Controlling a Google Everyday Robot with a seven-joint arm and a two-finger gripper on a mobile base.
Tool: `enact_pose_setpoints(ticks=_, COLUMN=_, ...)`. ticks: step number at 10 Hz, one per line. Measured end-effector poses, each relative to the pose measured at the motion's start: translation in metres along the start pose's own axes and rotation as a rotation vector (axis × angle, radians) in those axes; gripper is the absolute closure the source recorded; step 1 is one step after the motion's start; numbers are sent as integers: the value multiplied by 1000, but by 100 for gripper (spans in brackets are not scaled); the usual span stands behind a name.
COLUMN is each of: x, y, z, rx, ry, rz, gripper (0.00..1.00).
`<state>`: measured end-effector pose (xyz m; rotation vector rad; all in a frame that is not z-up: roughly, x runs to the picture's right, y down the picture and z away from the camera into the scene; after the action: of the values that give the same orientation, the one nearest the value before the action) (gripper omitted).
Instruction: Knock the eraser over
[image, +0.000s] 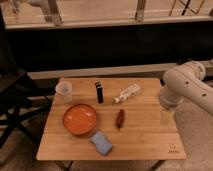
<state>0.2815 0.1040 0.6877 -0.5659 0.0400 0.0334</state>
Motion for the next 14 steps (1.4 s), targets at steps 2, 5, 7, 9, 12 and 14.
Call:
enact_pose_setpoints(ticks=2, x=-15, y=-23, z=2, rx=20, ry=-1, rz=-33, gripper=20)
enact_pose_setpoints(ticks=5, x=-26, y=-35, z=3, rx=29, ry=3, rz=-61, gripper=20)
enact_pose_setpoints(ticks=7, x=-30, y=-35, z=4, rx=36, ry=8, rz=-73, gripper=20)
enact_pose_setpoints(ticks=9, x=-49, y=-47, z=5, rx=49, ry=5, rz=-88, gripper=20)
enact_pose_setpoints(ticks=12, x=-69, y=-65, z=7, rx=63, ry=8, rz=-119, gripper=20)
enact_pose_setpoints(ticks=14, x=-74, y=-67, z=8, rx=63, ry=10, rz=-129, gripper=20)
